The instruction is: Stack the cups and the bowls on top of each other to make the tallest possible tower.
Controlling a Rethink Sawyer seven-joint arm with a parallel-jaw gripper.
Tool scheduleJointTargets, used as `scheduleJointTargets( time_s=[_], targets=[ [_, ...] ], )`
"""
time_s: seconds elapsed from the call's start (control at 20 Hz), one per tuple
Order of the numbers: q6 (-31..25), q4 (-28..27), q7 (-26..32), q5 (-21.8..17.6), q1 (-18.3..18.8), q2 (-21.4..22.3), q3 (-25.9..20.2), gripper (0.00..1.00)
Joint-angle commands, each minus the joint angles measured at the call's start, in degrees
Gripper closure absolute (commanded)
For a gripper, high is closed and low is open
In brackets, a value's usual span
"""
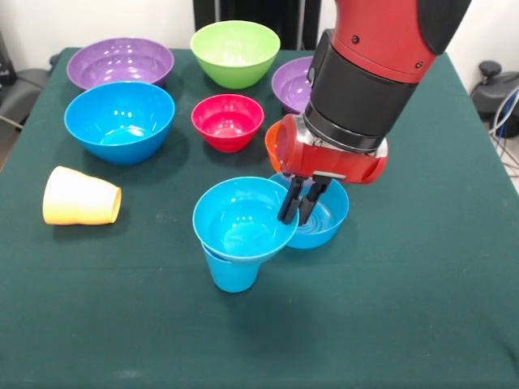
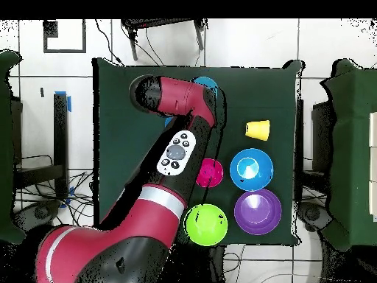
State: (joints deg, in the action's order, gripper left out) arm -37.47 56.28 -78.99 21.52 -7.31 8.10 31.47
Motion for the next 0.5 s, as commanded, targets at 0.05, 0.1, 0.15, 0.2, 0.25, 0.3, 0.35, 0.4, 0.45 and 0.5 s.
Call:
scheduleJointTargets(
  time_s=[0.05, 0.1, 0.15, 0.2, 0.25, 0.3, 0.35, 0.4, 0.45, 0.5],
  targets=[
    [-2.6, 4.6, -6.4, -2.7, 1.8, -0.7, -7.5, 1.0],
    [-2.5, 4.7, -6.4, -2.7, 1.8, -0.7, -7.5, 1.0],
    [-2.4, 4.8, -6.4, -2.8, 1.9, -0.6, -7.5, 1.0],
    [-2.3, 5.0, -6.4, -2.8, 1.9, -0.5, -7.4, 1.0],
    [-2.5, 4.9, -6.4, -2.8, 2.0, -0.6, -7.4, 1.0],
    [-2.4, 5.0, -6.4, -2.9, 2.0, -0.5, -7.3, 1.0],
    [-2.3, 5.1, -6.3, -2.9, 2.1, -0.5, -7.3, 1.0],
    [-2.3, 5.1, -6.3, -3.0, 2.1, -0.5, -7.3, 1.0],
    [-1.8, 5.8, -6.2, -3.0, 2.1, -0.2, -7.5, 1.0],
    [-1.7, 5.9, -6.3, -3.0, 2.1, -0.2, -7.5, 1.0]
  ],
)
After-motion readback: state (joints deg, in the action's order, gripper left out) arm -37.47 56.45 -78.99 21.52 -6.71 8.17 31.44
